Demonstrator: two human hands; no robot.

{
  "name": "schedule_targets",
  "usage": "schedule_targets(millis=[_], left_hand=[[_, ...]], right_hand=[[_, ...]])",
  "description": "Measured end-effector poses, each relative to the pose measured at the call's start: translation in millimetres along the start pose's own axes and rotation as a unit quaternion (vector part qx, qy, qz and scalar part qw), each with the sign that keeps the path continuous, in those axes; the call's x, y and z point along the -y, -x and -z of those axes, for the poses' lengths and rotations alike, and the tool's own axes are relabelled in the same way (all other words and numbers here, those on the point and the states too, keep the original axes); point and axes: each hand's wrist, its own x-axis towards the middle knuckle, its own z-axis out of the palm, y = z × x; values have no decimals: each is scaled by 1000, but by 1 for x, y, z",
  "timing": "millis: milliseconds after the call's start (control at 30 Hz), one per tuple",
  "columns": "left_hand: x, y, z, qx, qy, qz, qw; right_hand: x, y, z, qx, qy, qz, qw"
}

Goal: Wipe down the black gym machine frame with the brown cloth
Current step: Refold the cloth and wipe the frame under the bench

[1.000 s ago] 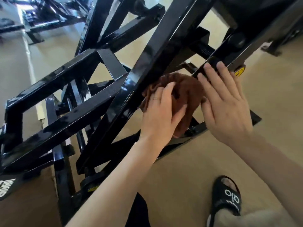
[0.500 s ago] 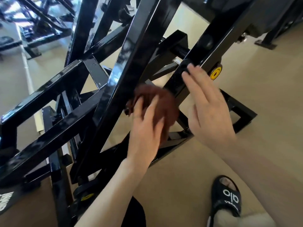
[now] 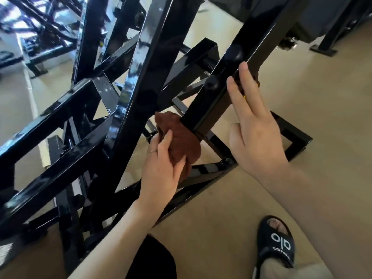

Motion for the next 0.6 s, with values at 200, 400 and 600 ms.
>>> schedule_targets(millis=[200, 400, 600], left_hand=[[-73, -73, -10, -36, 94, -89, 991], [-7, -23, -13, -7, 27, -28, 999], [112, 91, 5, 42, 72, 135, 987]], right_hand=[[14, 1, -11, -30, -26, -29, 999], [39, 13, -27, 35, 94, -43, 994], [64, 42, -46, 183, 184, -5, 966]])
